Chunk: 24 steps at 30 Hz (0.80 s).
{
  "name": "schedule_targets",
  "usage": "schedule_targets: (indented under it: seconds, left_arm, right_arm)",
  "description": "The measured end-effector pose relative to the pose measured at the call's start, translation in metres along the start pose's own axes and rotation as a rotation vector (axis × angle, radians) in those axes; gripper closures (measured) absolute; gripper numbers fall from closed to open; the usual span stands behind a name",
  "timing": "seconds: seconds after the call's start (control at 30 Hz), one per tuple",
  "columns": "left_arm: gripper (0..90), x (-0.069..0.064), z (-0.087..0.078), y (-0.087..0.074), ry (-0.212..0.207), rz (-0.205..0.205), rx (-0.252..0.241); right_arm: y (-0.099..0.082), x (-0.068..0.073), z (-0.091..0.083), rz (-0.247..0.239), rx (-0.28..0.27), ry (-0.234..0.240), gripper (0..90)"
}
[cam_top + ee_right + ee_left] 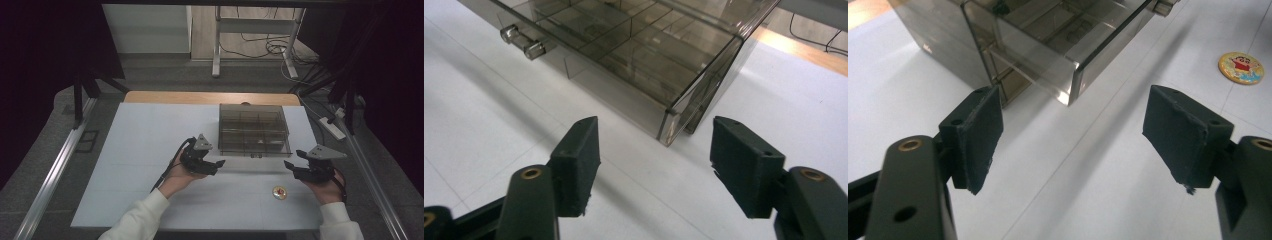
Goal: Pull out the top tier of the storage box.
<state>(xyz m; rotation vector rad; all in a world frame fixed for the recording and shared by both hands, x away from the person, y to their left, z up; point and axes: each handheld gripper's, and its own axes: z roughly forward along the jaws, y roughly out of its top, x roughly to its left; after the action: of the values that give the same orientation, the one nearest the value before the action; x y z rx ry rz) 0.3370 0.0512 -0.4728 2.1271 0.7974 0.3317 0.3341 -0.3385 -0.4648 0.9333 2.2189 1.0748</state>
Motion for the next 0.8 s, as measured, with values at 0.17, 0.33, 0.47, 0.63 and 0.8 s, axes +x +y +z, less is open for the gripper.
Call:
schedule_targets:
  seconds: [0.17, 0.33, 0.47, 0.63, 0.8]
  left_arm:
    - [22.8, 0.002, -0.007, -0.005, -0.003, -0.013, 0.002]
    - [20.4, 0.002, -0.015, -0.010, -0.006, -0.017, 0.011]
    - [19.9, 0.003, -0.022, -0.014, 0.003, -0.016, 0.013]
    - [19.4, 0.007, -0.031, -0.018, 0.025, -0.026, 0.012]
    - [18.7, 0.007, -0.037, -0.030, 0.037, -0.040, 0.027]
  right_arm:
    - [-0.002, 0.001, -0.003, 0.003, 0.002, -0.001, 33.5]
    - [-0.004, 0.002, -0.007, 0.005, 0.001, 0.009, 32.8]
    - [-0.005, 0.006, -0.007, 0.006, 0.005, 0.010, 32.2]
    - [-0.005, 0.009, -0.005, -0.018, 0.008, 0.034, 31.7]
    - [-0.007, 0.010, -0.008, -0.018, -0.004, 0.040, 31.2]
